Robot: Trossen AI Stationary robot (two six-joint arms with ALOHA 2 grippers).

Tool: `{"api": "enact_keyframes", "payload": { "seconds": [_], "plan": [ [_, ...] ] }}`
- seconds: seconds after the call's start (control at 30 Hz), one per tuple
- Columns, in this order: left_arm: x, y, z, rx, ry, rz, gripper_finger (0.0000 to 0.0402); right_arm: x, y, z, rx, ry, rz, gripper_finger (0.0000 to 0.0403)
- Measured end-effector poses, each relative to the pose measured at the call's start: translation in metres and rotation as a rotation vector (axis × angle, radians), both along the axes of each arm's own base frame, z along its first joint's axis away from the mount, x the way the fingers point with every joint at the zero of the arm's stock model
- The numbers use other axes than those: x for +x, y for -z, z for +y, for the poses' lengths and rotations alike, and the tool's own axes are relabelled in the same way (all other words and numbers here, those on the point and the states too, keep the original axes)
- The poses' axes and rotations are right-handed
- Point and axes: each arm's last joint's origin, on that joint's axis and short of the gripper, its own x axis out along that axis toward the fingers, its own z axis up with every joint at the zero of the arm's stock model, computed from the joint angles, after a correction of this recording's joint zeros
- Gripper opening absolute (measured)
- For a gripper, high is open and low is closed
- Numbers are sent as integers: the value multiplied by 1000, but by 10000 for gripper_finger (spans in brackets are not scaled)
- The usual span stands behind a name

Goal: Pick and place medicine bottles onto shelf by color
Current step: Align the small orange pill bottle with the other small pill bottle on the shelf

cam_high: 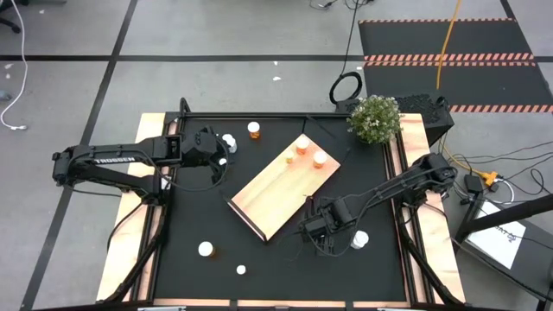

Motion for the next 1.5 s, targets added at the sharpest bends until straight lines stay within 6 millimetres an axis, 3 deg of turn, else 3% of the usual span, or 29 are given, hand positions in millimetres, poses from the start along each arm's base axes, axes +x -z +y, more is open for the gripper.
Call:
{"api": "enact_keyframes", "payload": {
  "seconds": [0.73,1.27,1.5],
  "plan": [
    [0,0,0,1,2,1,273,-6,32,-1,40,24,-18,228],
    [0,0,0,2,2,2,273,-6,30,-1,43,13,-29,113],
    [0,0,0,3,2,1,273,-12,9,-4,64,19,-88,114]
  ]
}}
